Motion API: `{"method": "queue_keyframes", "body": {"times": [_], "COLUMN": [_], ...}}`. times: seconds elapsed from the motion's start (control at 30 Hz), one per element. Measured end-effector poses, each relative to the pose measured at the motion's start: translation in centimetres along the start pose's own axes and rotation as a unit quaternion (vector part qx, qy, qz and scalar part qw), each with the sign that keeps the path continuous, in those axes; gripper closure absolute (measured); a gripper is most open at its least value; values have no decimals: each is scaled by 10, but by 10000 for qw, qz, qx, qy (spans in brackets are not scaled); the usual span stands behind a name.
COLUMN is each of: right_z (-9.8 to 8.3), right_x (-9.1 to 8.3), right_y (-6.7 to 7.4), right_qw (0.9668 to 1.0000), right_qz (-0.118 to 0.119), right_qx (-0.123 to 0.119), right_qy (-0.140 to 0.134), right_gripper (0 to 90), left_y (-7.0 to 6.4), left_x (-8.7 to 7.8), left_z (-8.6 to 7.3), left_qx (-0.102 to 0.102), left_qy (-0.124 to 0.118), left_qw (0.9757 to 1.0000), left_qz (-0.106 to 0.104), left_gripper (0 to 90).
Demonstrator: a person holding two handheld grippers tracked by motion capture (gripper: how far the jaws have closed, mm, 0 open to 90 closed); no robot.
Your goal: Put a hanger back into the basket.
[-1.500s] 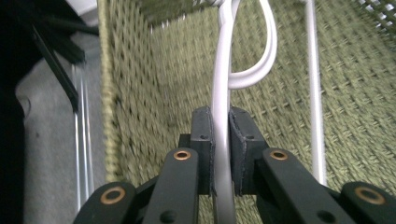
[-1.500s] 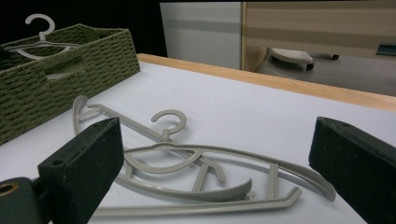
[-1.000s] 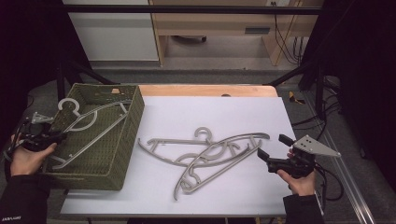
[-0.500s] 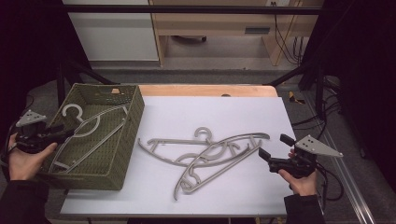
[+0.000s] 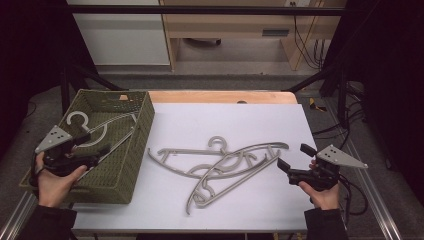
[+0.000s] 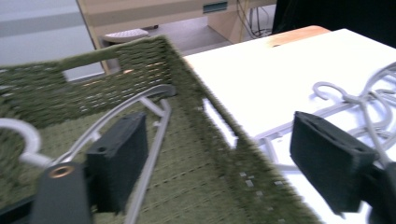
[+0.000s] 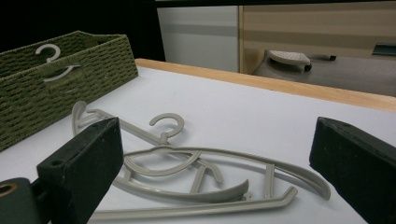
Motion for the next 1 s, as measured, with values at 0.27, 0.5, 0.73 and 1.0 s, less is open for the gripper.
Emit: {"method": "queue_keyframes", "body": {"times": [0.27,0.5,0.73,1.0], "right_z": [1,1,1,2], "right_x": [-1,-2,-3,-4], "right_y": [-1,-1,0,1], "right_qw": [10000,10000,10000,10000], "right_qz": [2,-6,28,33], "right_qx": [1,12,15,-4], "right_qy": [-29,-44,-55,-64], "right_gripper": [28,27,27,28], "left_y": [-41,-69,-97,-127], "left_x": [16,30,53,81], "left_z": [1,3,-1,-2], "left_qx": [108,215,384,518], "left_qy": [-67,-93,228,516], "left_qw": [9994,9982,9955,9913], "left_qz": [-308,-557,-835,-1098], "left_gripper": [101,92,99,115]}}
Point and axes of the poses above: each handheld gripper's, and its own axes: x roughly forward along the jaws, z roughly out of its top, y roughly to its left, the point moved 7 cm from there along x, roughly forward along the jaws, and after that the axes turned 7 degrees about -z, right-handed, at the moved point
